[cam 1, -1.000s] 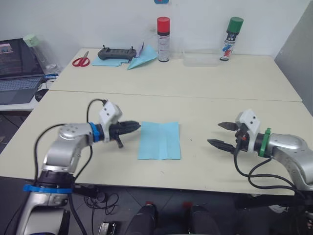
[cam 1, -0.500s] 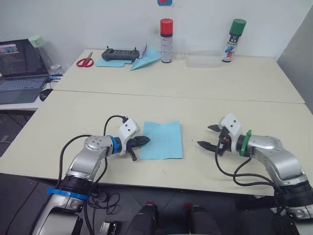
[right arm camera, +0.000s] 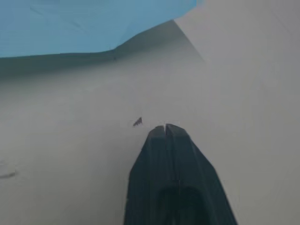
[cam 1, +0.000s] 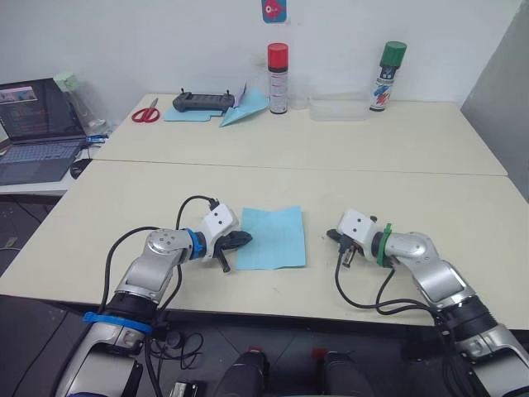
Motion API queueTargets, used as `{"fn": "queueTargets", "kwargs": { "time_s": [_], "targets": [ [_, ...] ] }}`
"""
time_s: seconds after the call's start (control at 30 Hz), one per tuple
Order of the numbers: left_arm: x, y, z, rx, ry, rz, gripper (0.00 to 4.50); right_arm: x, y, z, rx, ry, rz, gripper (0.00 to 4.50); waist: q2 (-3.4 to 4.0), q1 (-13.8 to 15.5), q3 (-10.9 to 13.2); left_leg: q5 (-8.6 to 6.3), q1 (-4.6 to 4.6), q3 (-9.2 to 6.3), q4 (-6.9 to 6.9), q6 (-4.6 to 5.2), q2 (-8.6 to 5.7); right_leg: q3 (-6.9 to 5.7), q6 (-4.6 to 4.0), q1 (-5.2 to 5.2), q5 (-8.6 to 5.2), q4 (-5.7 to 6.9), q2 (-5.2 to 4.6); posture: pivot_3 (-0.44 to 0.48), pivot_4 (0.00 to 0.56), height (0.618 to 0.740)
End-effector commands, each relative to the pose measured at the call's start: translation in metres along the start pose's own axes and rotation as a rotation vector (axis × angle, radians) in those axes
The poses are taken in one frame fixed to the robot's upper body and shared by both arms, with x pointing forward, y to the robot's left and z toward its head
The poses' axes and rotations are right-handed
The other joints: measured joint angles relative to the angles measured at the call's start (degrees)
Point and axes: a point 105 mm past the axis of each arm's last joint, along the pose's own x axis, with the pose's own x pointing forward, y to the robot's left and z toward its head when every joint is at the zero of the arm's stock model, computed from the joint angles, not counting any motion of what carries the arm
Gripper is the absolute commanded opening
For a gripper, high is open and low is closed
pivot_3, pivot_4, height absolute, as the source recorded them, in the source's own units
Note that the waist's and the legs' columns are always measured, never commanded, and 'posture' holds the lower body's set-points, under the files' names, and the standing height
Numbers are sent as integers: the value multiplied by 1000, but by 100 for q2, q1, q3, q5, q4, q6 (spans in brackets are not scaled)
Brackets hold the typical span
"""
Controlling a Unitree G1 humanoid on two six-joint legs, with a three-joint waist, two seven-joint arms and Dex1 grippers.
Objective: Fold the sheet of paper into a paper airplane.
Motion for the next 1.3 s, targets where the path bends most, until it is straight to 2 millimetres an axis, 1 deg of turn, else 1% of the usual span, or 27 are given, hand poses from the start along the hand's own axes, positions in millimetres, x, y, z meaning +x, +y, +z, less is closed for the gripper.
{"fn": "queueTargets", "kwargs": {
  "time_s": [0.03,0.1,0.13,0.17,0.27,0.33,0.43,0.5,0.6,0.63,0.73,0.93,1.07,1.17,1.2,1.3],
  "targets": [
    [3,-2,-25,-35,90,16,0,14,22,12,-10,-44,101,31,2,0,-9,0,0,-2,0,0,0,0,0,0,0,0,1,0,150,740],
    [5,-3,-27,-31,94,15,0,21,33,25,93,-102,146,31,3,0,-17,0,1,-4,-2,0,-1,-1,-1,-1,0,0,1,0,150,740],
    [5,-3,-27,-29,94,14,0,23,36,29,124,-116,158,31,3,-1,-18,0,1,-4,-4,0,-1,0,-1,-1,-1,0,1,0,150,740],
    [6,-4,-27,-28,92,14,0,27,39,38,172,-149,172,31,5,-1,-19,0,2,-6,-6,0,0,0,-1,-2,-1,0,1,0,150,740],
    [7,-4,-25,-22,87,17,0,31,42,59,284,-229,196,31,8,13,-18,0,2,-14,-11,0,-1,-1,-2,-6,0,0,4,0,150,740],
    [7,-2,-24,-20,85,22,0,31,40,70,321,-270,201,31,8,34,-18,0,0,-18,-10,0,-6,-2,-2,-31,0,0,3,0,150,740],
    [7,-1,-24,-18,83,25,0,29,34,83,357,-321,194,31,9,38,-18,0,-1,-18,-9,0,-12,-1,-1,-32,0,0,3,0,150,740],
    [6,-1,-24,-19,81,27,0,28,30,91,356,-357,186,31,9,38,-18,0,-1,-21,-12,0,-11,-3,-1,-33,0,0,3,0,150,740],
    [6,0,-24,-34,73,40,0,30,32,101,348,-387,197,31,10,34,-18,0,0,-21,-20,0,-10,-2,-2,-38,0,0,2,0,150,740],
    [5,1,-24,-41,70,47,0,34,37,102,327,-381,212,31,10,33,-18,0,0,-22,-21,0,-9,-2,-2,-39,0,0,2,0,150,740],
    [4,-1,-27,-61,65,58,0,53,47,103,310,-360,227,31,10,23,-19,1,1,-22,-24,0,-9,-1,-2,-41,0,0,2,0,150,740],
    [-7,2,-31,-62,82,79,0,77,51,99,270,-312,215,31,10,-6,-19,1,4,-19,-30,0,-8,4,-3,-46,1,0,17,0,150,740],
    [-22,6,-32,-54,94,83,0,90,55,85,223,-234,186,31,9,-71,-19,1,4,-19,-42,-1,-5,7,-7,-52,0,-1,24,0,150,740],
    [-39,15,-29,-36,112,98,0,94,57,75,180,-180,185,31,10,-197,-19,2,4,-17,-59,-3,1,12,-20,-50,-2,1,25,0,150,740],
    [-45,19,-26,-29,109,112,0,95,59,73,175,-171,191,31,10,-229,-18,1,3,-10,-62,-5,8,14,-25,-50,-1,5,25,0,150,740],
    [-61,36,-8,-20,65,169,0,95,64,70,149,-152,216,31,11,-266,-17,-6,4,-16,-67,-16,26,12,-38,-53,-6,6,44,0,150,740]
  ]
}}
